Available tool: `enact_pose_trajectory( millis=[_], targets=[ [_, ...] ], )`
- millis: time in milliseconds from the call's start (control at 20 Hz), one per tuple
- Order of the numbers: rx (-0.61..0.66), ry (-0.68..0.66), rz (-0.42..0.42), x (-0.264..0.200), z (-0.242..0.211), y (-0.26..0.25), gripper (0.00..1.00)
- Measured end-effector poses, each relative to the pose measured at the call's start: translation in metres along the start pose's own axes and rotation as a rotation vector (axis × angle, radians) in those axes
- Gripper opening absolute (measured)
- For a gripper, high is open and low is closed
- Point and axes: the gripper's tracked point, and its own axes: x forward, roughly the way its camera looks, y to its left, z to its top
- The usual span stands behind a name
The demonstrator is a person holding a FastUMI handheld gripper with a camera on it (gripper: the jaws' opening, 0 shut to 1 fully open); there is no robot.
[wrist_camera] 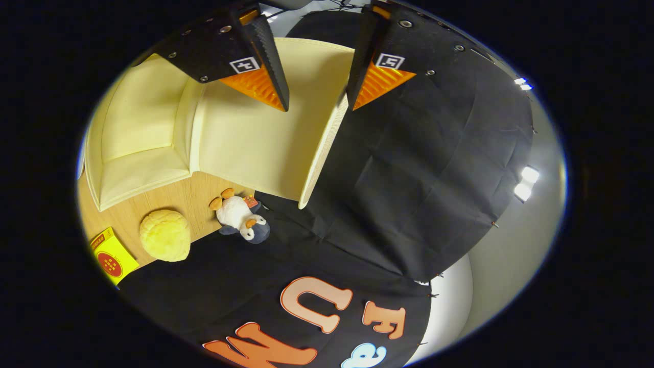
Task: Open the storage box then place both shoes into the box .Put the left shoe in first, then the right shoe, with the right side of both shoes facing outward in a uniform manner.
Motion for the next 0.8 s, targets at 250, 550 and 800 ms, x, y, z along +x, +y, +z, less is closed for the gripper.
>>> enact_pose_trajectory(
  millis=[250, 550, 800],
  targets=[
    [-0.092, -0.017, -0.122, -0.005, 0.002, -0.031, 0.97],
    [-0.151, -0.153, -0.239, -0.046, 0.039, -0.065, 0.98],
    [-0.194, -0.226, -0.368, -0.092, 0.059, -0.106, 0.98]
  ],
)
